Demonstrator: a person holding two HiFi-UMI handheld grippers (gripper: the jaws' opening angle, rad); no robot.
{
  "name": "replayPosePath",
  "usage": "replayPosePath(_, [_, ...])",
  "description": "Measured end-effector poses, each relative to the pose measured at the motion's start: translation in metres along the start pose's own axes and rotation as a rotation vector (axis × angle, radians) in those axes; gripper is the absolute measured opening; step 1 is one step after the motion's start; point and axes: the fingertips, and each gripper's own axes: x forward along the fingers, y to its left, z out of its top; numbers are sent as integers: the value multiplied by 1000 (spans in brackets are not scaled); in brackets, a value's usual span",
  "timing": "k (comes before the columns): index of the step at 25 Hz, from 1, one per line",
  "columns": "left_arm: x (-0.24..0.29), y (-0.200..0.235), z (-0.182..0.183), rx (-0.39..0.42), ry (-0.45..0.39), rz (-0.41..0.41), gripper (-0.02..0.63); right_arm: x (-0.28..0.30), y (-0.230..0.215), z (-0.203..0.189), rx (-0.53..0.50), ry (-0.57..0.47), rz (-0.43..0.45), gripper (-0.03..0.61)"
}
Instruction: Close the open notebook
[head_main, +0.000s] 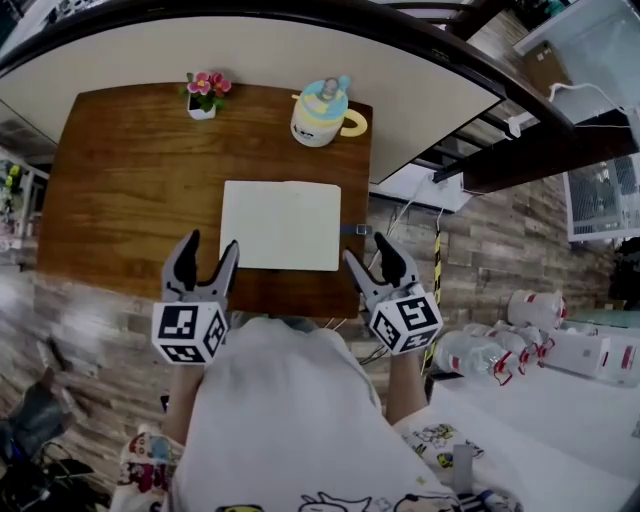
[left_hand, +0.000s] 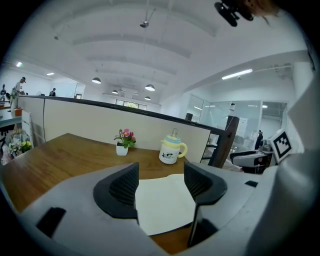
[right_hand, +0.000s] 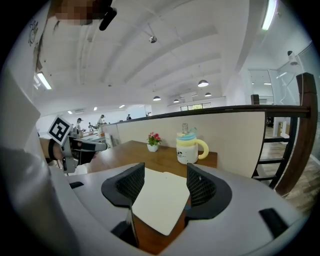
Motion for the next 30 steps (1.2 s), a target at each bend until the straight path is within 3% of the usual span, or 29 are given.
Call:
replayPosePath(13, [4, -10, -19, 4, 45, -47, 259, -4, -1, -16, 8, 37, -20, 230])
replayPosePath(30, [18, -10, -73, -77, 159, -59, 259, 34, 9, -55, -6, 192, 67, 230])
